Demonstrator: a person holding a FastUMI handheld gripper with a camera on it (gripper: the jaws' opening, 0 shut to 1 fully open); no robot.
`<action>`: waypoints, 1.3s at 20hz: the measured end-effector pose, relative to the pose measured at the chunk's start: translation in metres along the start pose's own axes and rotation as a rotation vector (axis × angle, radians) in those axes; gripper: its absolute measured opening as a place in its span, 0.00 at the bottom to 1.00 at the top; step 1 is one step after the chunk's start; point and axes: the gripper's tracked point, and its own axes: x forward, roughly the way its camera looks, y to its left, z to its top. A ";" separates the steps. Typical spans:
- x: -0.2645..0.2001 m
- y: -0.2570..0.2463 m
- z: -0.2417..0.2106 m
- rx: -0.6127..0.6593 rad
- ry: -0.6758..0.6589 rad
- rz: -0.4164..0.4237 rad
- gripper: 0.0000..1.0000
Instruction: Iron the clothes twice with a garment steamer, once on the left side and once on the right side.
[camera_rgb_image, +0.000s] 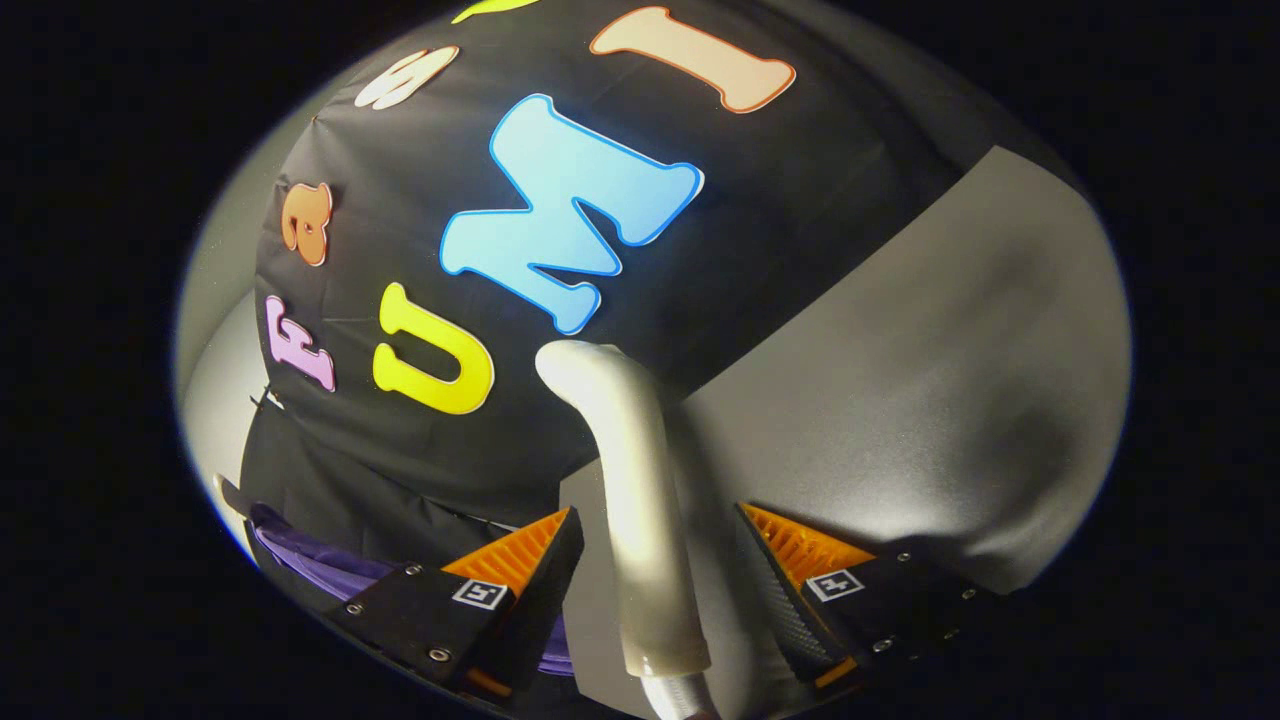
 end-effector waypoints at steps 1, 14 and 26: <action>0.004 0.000 0.001 0.019 0.004 0.007 0.91; 0.019 0.007 -0.022 0.032 0.097 0.004 0.39; -0.050 0.057 -0.023 -0.067 -0.041 0.031 0.37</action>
